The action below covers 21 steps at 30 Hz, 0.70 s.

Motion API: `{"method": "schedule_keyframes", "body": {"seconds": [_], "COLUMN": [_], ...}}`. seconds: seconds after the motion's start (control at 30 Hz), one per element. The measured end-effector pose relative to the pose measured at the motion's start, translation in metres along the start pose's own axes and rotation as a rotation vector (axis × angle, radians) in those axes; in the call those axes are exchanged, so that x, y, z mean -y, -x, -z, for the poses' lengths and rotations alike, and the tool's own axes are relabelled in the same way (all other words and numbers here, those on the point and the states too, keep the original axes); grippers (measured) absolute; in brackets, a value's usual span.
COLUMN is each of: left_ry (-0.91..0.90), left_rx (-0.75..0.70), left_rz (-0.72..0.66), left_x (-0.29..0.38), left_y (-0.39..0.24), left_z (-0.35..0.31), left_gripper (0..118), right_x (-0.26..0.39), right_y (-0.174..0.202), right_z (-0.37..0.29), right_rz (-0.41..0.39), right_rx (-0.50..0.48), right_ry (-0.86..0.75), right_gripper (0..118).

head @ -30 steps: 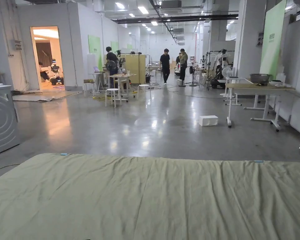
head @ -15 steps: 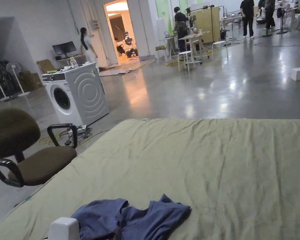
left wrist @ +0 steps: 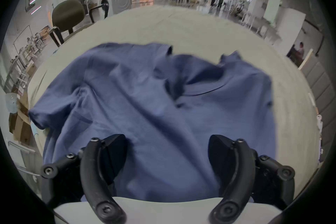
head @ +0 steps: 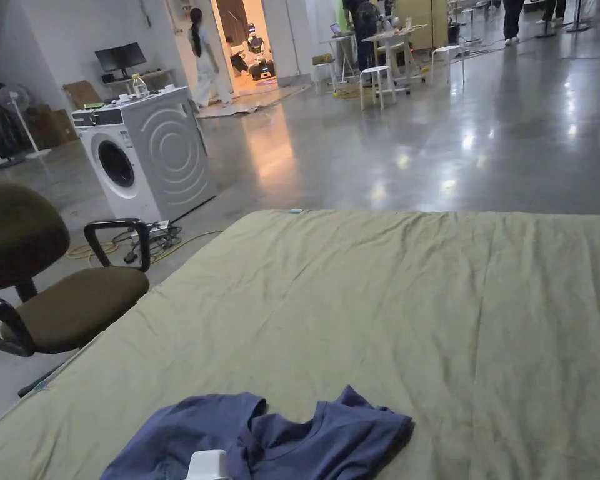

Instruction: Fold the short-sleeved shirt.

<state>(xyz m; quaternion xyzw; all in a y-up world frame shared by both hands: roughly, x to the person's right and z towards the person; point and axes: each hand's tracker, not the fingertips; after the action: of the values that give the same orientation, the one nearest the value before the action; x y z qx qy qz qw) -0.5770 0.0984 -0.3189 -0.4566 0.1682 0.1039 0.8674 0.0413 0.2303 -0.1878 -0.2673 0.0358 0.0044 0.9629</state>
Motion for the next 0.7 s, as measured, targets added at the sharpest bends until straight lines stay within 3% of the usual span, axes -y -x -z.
{"method": "schedule_keyframes", "body": {"seconds": [0.17, 0.27, 0.3, 0.4, 0.57, 0.7], "left_ry": [-0.032, -0.019, -0.022, -0.031, -0.005, -0.186], "left_rx": [-0.039, -0.038, -0.030, -0.038, 0.022, 0.107], "left_rz": [0.067, 0.066, 0.072, 0.103, -0.064, -0.311], "left_x": [0.001, -0.001, -0.002, -0.009, -0.020, -0.058], "left_y": [-0.016, -0.013, -0.013, -0.016, 0.004, 0.026], "left_z": [-0.002, 0.000, -0.003, -0.003, 0.000, -0.043], "left_gripper": [94, 81, 70, 9, 6, 5], "right_x": [0.009, 0.014, 0.015, 0.019, 0.023, 0.027], "right_y": [0.012, 0.018, 0.021, 0.022, 0.016, 0.003], "right_z": [0.009, 0.011, 0.011, 0.005, -0.002, -0.005], "right_rz": [-0.067, -0.082, -0.092, -0.101, -0.087, -0.085], "right_rx": [0.001, -0.024, -0.027, -0.052, -0.055, -0.048], "right_ry": [0.058, 0.073, 0.074, 0.060, 0.053, 0.056], "right_gripper": [0, 0, 0, 0, 0, 0]}}
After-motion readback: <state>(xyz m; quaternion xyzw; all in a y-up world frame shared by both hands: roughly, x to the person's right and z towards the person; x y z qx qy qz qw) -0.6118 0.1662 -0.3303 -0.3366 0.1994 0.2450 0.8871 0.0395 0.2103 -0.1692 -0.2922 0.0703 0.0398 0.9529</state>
